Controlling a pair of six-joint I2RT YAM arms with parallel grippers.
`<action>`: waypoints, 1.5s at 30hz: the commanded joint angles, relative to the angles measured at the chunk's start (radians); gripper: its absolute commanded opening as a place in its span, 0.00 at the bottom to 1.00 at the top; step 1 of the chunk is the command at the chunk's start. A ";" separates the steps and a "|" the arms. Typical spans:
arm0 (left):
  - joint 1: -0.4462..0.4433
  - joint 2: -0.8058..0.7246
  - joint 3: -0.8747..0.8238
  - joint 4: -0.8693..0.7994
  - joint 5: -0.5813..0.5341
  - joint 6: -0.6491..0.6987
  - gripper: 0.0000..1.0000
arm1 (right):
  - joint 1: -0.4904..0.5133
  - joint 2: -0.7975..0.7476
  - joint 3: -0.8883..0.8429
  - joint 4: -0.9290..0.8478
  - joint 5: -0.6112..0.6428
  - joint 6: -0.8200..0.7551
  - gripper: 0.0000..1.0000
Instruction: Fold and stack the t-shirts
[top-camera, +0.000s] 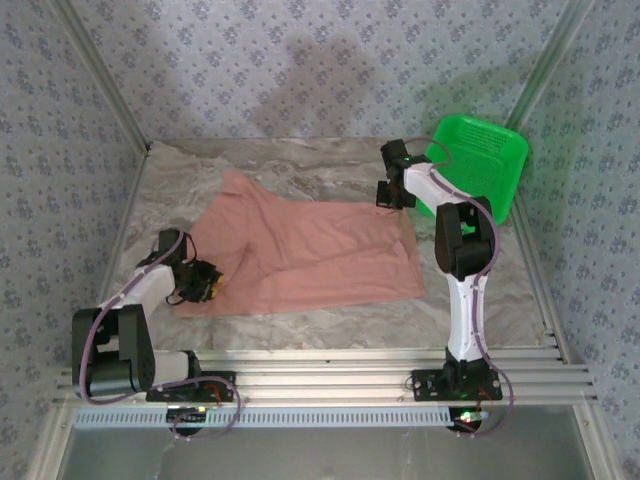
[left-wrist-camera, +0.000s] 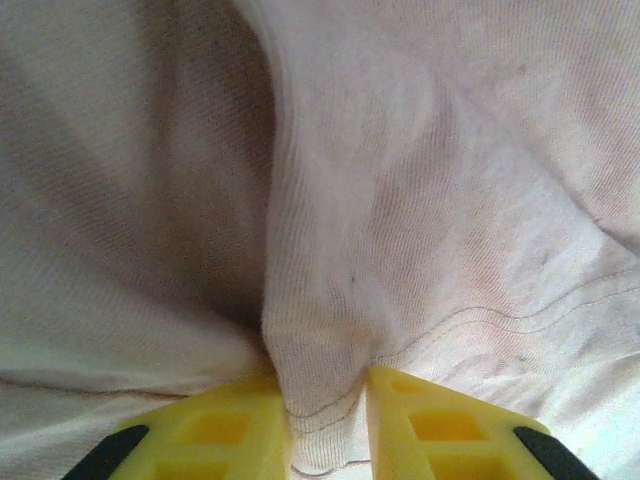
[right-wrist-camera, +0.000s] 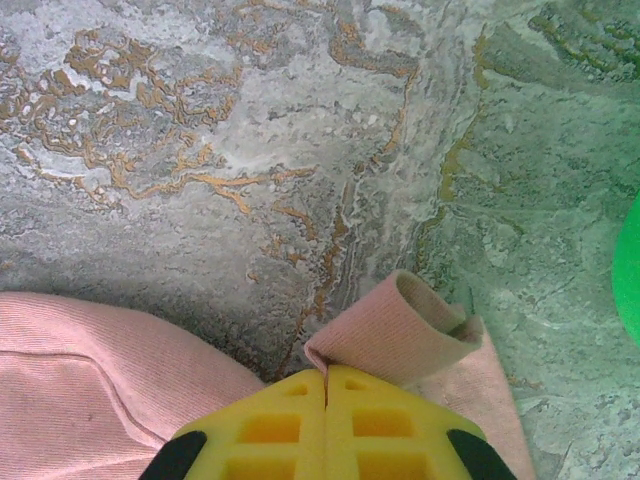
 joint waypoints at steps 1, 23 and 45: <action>-0.006 -0.032 0.021 -0.015 -0.004 -0.003 0.24 | -0.005 -0.038 -0.012 -0.010 -0.010 -0.017 0.00; 0.029 0.010 0.132 -0.004 0.017 0.009 0.02 | -0.009 -0.033 -0.009 -0.017 -0.004 -0.025 0.00; 0.138 0.398 0.430 0.081 0.046 0.057 0.04 | -0.023 -0.024 -0.003 -0.028 -0.003 -0.041 0.00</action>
